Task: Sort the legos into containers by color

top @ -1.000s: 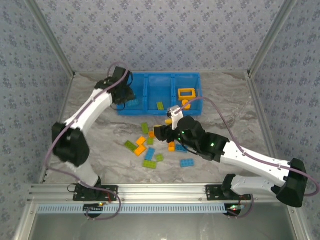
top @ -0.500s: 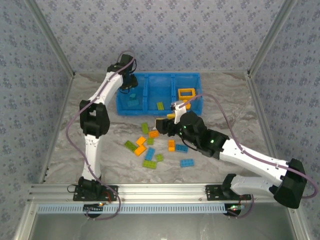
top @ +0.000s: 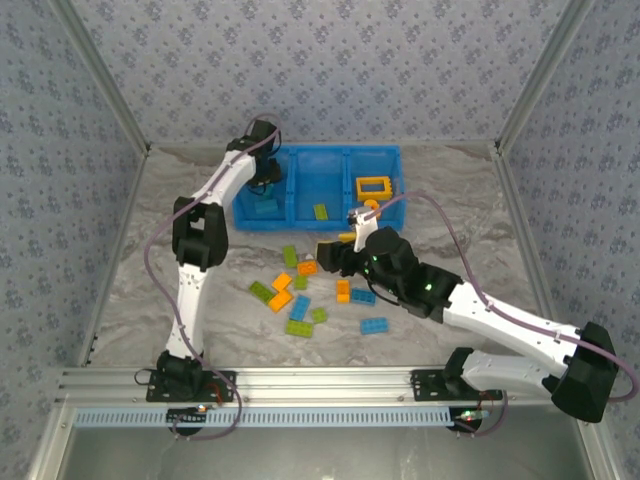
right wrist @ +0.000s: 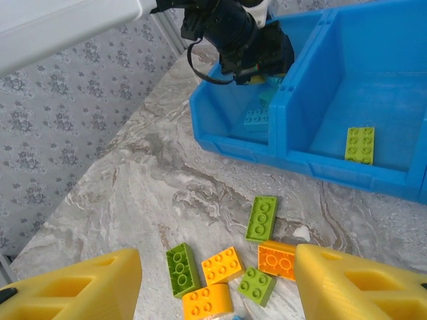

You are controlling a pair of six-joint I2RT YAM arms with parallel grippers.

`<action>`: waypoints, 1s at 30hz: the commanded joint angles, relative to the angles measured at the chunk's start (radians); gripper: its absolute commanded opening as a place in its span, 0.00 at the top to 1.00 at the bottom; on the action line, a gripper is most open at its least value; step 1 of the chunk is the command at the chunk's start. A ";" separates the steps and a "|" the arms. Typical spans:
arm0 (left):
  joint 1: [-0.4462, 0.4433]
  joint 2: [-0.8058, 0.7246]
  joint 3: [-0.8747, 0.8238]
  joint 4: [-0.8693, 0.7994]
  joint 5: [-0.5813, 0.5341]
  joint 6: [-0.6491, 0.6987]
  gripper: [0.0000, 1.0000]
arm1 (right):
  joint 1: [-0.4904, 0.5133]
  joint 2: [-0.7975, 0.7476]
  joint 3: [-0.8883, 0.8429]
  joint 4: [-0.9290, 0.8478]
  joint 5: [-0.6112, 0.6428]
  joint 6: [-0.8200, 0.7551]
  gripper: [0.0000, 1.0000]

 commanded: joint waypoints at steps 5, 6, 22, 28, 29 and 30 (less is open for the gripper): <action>-0.008 0.023 0.030 0.002 -0.017 -0.007 0.52 | -0.008 -0.043 -0.029 -0.008 -0.004 0.026 0.35; -0.008 0.021 0.034 -0.004 -0.018 -0.009 0.47 | -0.008 -0.046 -0.034 -0.010 -0.004 0.027 0.35; -0.053 -0.256 -0.081 0.008 -0.108 -0.049 0.45 | -0.023 -0.119 -0.027 -0.143 0.045 0.011 0.35; -0.112 -0.646 -0.482 0.156 -0.106 -0.082 0.46 | -0.028 -0.151 -0.026 -0.371 0.106 0.049 0.36; -0.133 -0.716 -0.556 0.179 -0.094 -0.073 0.46 | -0.029 -0.147 -0.028 -0.416 0.103 0.055 0.36; -0.153 -0.771 -0.613 0.190 -0.076 -0.066 0.46 | -0.029 -0.146 -0.033 -0.447 0.100 0.061 0.36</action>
